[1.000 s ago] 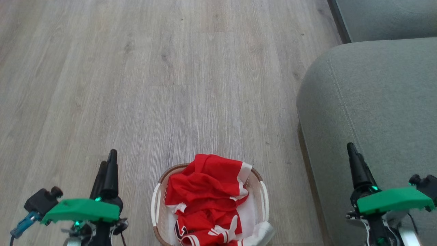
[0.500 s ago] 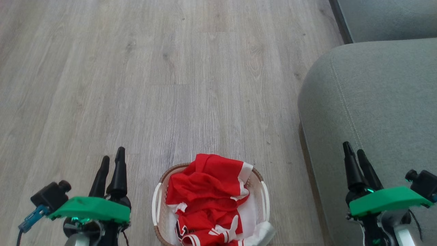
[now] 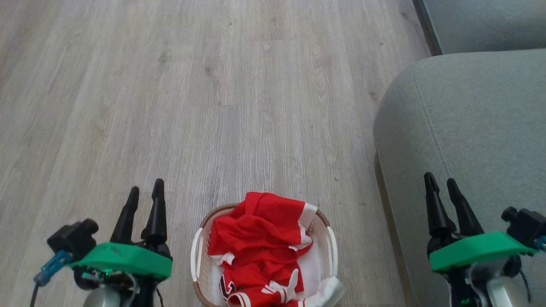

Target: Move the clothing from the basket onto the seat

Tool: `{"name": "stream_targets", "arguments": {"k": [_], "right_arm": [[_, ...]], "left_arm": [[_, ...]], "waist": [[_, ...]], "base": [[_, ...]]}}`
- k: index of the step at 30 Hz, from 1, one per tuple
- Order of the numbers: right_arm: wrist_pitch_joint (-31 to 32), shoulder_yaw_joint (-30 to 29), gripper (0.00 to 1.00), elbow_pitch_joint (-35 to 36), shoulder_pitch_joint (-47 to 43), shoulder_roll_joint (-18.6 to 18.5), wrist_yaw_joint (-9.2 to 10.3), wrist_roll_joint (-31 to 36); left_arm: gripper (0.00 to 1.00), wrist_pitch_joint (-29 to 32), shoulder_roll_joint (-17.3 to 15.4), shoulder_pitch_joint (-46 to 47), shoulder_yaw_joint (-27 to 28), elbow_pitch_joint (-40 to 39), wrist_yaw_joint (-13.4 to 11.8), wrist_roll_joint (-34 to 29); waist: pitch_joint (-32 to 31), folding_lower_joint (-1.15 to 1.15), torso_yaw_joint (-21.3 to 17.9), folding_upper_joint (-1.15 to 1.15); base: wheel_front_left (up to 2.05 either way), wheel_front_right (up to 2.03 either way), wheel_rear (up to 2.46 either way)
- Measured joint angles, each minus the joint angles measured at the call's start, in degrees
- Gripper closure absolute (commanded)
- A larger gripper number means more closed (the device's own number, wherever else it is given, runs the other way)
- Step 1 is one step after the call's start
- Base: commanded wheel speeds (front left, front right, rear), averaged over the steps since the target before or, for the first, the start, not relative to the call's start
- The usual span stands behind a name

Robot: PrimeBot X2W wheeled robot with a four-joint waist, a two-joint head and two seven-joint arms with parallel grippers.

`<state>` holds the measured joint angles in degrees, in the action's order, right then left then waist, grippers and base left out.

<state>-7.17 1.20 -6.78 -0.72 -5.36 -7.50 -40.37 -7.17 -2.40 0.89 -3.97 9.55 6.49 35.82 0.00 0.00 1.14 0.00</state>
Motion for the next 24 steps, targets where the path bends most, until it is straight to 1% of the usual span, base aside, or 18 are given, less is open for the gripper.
{"name": "stream_targets", "arguments": {"k": [24], "right_arm": [[-3.96, 2.03, 0.0, 2.41, -0.13, -0.43, 0.0, 14.86]], "left_arm": [[0.0, -4.1, 0.01, 0.08, -2.0, -2.71, -0.01, -15.85]], "waist": [[-0.08, 0.0, 0.21, 0.0]], "base": [[0.0, 0.0, 0.0]]}}
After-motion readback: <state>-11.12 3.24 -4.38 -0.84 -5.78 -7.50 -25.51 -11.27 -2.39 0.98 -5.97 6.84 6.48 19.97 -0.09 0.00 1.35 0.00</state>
